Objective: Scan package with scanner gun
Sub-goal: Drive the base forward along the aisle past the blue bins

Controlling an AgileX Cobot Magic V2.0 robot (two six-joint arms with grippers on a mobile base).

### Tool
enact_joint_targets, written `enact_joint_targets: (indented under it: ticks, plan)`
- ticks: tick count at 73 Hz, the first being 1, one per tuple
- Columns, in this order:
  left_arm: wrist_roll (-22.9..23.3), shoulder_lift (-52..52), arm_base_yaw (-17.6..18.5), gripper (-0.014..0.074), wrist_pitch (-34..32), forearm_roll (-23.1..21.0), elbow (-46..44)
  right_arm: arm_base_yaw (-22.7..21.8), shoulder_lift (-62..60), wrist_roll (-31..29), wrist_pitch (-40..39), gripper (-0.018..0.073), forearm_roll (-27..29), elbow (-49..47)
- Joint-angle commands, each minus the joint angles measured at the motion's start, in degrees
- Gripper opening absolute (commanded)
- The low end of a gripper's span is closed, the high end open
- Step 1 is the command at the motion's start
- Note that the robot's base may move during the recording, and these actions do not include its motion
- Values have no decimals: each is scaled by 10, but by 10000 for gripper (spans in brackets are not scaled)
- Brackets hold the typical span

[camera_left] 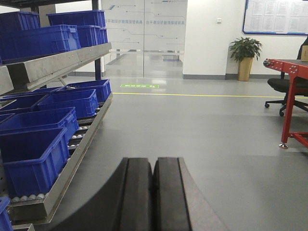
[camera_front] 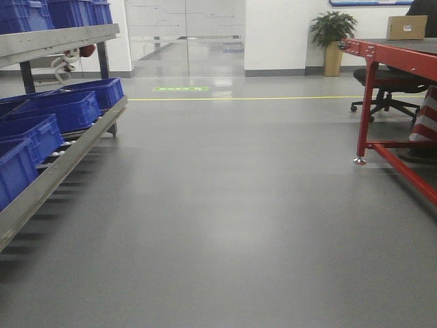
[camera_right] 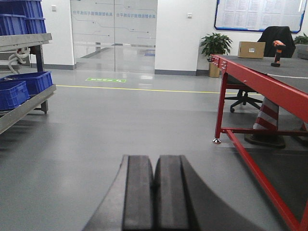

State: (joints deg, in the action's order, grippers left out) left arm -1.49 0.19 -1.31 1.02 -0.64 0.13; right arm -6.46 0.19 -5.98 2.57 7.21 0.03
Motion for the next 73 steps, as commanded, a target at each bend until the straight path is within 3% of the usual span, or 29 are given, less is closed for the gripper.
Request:
enact_joint_targets:
  ticks: [1, 73]
  plan:
    - [-1, -2, -1, -111, -10, -3, -1, -2, -2, -2, -9, -154, 0, 0]
    - [-1, -2, -1, -111, -10, -3, -1, -2, -2, -2, -9, -154, 0, 0]
